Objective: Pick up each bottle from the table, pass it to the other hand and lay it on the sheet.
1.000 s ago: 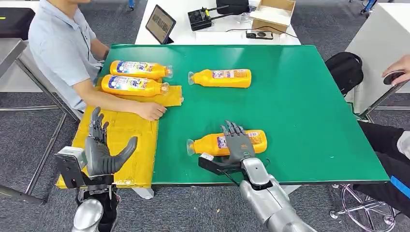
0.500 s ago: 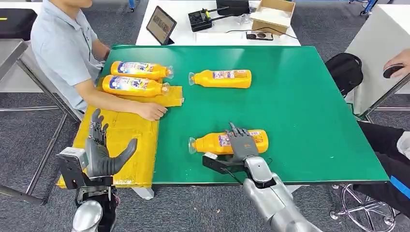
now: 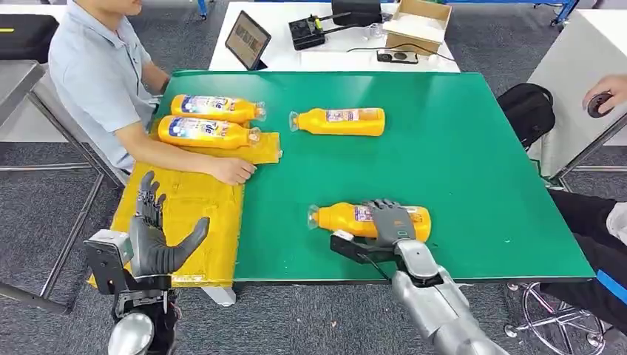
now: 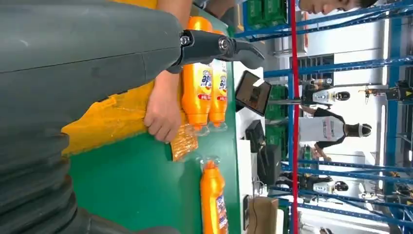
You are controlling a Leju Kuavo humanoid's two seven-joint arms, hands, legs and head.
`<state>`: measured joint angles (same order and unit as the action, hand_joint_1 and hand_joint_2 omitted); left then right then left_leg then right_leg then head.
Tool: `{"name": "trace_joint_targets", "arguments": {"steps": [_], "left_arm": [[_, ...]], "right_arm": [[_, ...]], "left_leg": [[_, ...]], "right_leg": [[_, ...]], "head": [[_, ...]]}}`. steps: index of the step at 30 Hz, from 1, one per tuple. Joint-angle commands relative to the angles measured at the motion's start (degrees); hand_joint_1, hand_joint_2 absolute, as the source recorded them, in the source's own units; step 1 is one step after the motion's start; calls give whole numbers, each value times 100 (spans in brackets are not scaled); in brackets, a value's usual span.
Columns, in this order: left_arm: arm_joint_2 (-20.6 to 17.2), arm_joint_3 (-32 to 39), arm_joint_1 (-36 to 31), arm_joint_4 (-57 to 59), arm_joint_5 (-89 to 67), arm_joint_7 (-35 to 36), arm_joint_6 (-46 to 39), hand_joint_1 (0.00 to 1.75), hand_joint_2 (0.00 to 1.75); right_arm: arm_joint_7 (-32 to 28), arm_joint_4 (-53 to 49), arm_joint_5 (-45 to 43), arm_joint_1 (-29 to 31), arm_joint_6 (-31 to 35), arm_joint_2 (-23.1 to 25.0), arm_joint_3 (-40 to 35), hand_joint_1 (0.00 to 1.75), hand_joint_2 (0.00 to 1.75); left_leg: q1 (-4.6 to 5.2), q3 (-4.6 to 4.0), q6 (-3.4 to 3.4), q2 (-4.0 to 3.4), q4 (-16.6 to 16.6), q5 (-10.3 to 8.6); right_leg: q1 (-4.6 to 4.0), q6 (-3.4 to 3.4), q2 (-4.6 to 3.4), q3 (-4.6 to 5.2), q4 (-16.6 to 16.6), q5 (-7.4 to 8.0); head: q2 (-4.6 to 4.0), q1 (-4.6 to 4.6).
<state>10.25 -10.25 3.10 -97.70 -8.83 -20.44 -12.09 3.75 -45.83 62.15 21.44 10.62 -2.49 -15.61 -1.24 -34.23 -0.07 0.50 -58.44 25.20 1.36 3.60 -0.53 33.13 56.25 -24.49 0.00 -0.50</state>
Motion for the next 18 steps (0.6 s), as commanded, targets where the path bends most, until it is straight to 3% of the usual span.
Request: {"name": "trace_joint_targets", "arguments": {"steps": [1,5,8,18], "left_arm": [[-178,-97,-137,383,295,-152,-106,0,175],[-121,-124,-63,506,561,-96,-100,0,175],[-113,-156,-35,576,597,-89,-102,0,175],[-128,-570,425,894,1085,43,118,0,175]], "right_arm": [[-1499,-683,-1821,-1016,-322,-32,789,175,175],[-1954,-1358,-2489,-1253,-63,182,890,175,175],[-1975,-1513,-2603,-1287,-63,229,888,175,175],[-2765,-2700,-3939,-1739,65,488,1155,175,175]], "left_leg": [[-1,4,8,29,17,-12],[-7,30,1,6,14,4],[-2,30,4,-18,20,9],[-1,17,9,-27,11,12]], "right_leg": [[-6,-17,38,-18,-20,3],[-11,-18,16,-35,-28,2],[-7,-23,5,-80,-24,7],[-6,-22,-2,-71,-14,1]], "head": [[0,0],[0,-5],[0,0],[0,0]]}}
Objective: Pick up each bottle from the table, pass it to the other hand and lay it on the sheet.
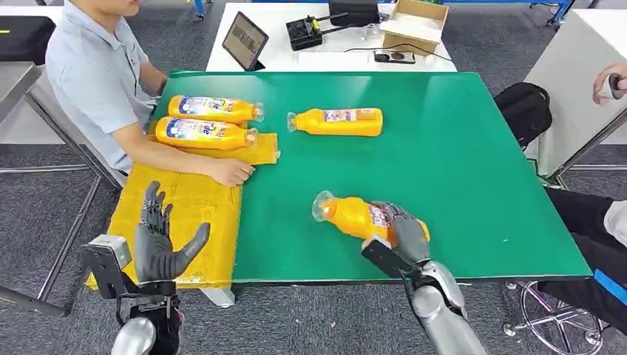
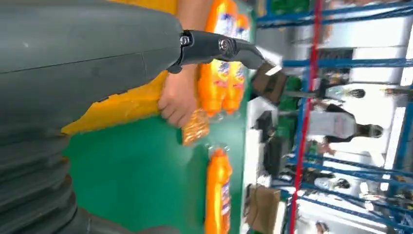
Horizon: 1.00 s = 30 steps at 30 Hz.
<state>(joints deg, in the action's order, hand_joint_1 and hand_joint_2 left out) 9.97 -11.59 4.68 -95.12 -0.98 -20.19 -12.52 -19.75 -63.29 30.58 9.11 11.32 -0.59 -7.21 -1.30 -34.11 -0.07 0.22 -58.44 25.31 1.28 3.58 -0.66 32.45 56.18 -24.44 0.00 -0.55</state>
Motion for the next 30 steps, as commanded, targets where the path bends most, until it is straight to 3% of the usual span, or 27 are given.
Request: {"name": "trace_joint_targets", "arguments": {"steps": [1,4,9,15,26,30], "left_arm": [[-143,-537,211,693,318,-48,253,0,175],[-151,-565,199,704,316,-64,264,0,175],[-281,-781,216,624,219,-137,506,0,175],[-397,-1156,361,466,189,-420,833,0,175],[-314,-1374,188,809,317,-173,894,0,175],[-254,-1459,-18,1012,495,-154,940,0,175]], "right_arm": [[-528,-1005,-909,-512,30,305,375,175,175],[-549,-1030,-955,-513,12,304,389,175,175],[-766,-1170,-1166,-550,-15,360,407,175,175],[-885,-1336,-1343,-315,-143,536,44,154,175],[-1070,-854,-1010,220,304,730,-735,145,175],[-1015,-172,-998,647,393,895,-1121,145,175]], "left_leg": [[5,0,10,-2,11,3],[7,-41,6,9,5,-4],[6,-38,7,5,8,1],[7,-59,5,-9,4,1],[6,-58,6,-3,8,-3],[4,-64,3,-15,6,-3]], "right_leg": [[0,-22,9,4,-6,-4],[5,-9,15,39,-1,-1],[4,-17,7,33,-3,-4],[5,-12,-9,59,3,0],[4,-14,-1,55,0,1],[3,-11,-15,62,3,6]], "head": [[0,4],[0,4],[0,4],[0,6],[0,4],[0,6]]}}
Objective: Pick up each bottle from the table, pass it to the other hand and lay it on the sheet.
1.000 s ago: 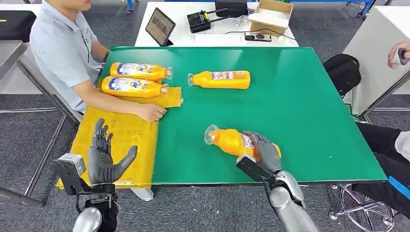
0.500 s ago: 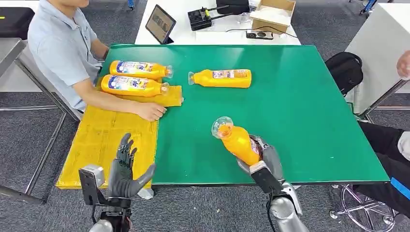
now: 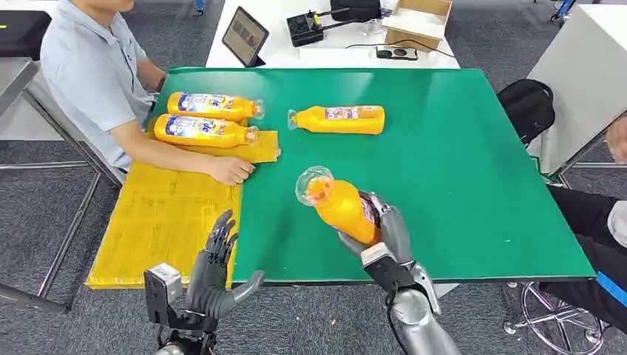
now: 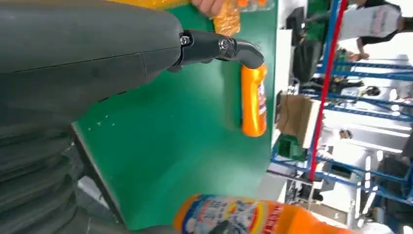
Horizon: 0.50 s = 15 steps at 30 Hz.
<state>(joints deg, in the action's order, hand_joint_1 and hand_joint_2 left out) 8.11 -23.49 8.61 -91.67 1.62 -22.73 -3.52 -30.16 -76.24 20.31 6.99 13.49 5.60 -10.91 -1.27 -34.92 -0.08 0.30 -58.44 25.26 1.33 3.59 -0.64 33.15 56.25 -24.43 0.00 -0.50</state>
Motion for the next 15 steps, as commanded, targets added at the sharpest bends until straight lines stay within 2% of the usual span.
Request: {"name": "trace_joint_targets", "arguments": {"steps": [1,5,9,12,15], "left_arm": [[-68,-265,-466,679,290,101,66,0,175],[-58,-269,-503,677,363,134,90,0,175],[-68,-318,-521,598,509,85,166,0,175],[-66,-350,-475,470,422,-14,102,0,175],[28,-300,-500,510,257,-61,-184,0,175]], "right_arm": [[-30,1305,46,905,214,338,-851,141,175],[-164,1540,192,952,442,370,-1035,145,175],[-227,1849,133,1014,400,442,-1342,138,175],[-175,2210,110,1100,610,527,-1409,148,175],[-127,2470,196,1158,582,615,-1578,147,175]], "left_leg": [[0,13,3,-18,6,0],[0,26,5,-14,11,0],[0,21,5,-12,9,1],[-1,14,3,-12,6,1],[-1,26,6,-10,9,2]], "right_leg": [[-2,-10,-12,-5,-5,4],[-4,-18,-5,-18,-8,2],[-3,-12,-5,-15,-6,0],[-2,-10,-6,-9,-3,1],[-5,-18,-1,-20,-6,-1]], "head": [[0,0],[0,2],[0,0],[0,0],[0,0]]}}
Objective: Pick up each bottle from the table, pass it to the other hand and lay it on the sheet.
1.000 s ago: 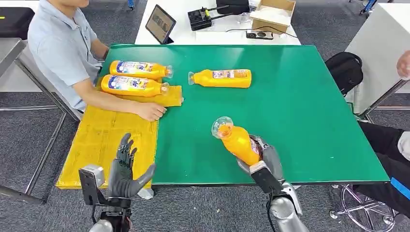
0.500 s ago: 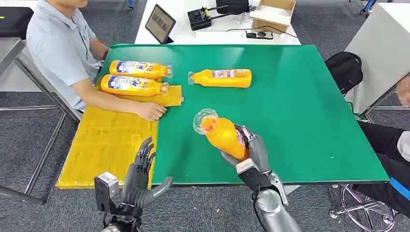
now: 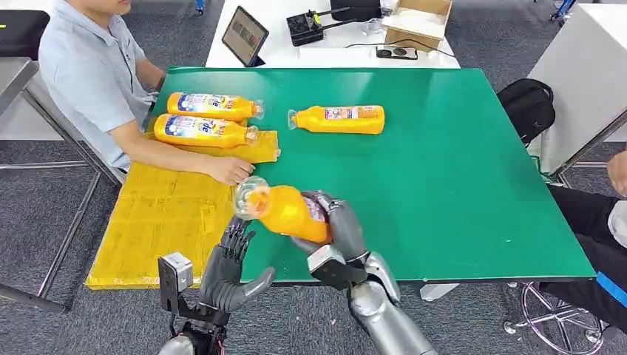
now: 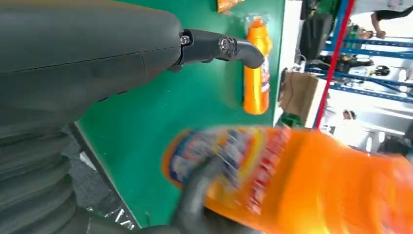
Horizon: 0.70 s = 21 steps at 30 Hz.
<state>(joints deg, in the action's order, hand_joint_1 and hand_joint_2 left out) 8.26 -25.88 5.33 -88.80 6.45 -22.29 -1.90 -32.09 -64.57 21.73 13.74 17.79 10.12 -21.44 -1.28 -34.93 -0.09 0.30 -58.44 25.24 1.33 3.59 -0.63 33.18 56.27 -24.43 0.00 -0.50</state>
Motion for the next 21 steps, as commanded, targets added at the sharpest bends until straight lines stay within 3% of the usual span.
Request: {"name": "trace_joint_targets", "arguments": {"steps": [1,12,16,21], "left_arm": [[21,-62,-189,227,-228,-106,-347,0,175],[115,-46,-297,259,-445,-208,-547,0,175],[121,-116,-440,451,-318,-124,-430,0,175],[167,-185,-521,567,-249,-83,-448,0,175]], "right_arm": [[68,1321,76,471,185,193,-545,147,175],[-13,1603,165,646,230,327,-814,145,175],[-99,1658,171,717,263,295,-900,155,175],[-117,1642,158,827,210,250,-979,148,175]], "left_leg": [[0,16,5,-10,6,2],[1,12,6,-5,5,1],[0,18,8,-2,5,2],[0,8,5,-1,5,-1]], "right_leg": [[-3,-13,-4,-13,-6,1],[-2,-11,1,-9,-4,0],[-4,-16,6,-17,-5,-1],[-2,-11,5,-7,-5,1]], "head": [[0,0],[0,0],[0,0],[0,0]]}}
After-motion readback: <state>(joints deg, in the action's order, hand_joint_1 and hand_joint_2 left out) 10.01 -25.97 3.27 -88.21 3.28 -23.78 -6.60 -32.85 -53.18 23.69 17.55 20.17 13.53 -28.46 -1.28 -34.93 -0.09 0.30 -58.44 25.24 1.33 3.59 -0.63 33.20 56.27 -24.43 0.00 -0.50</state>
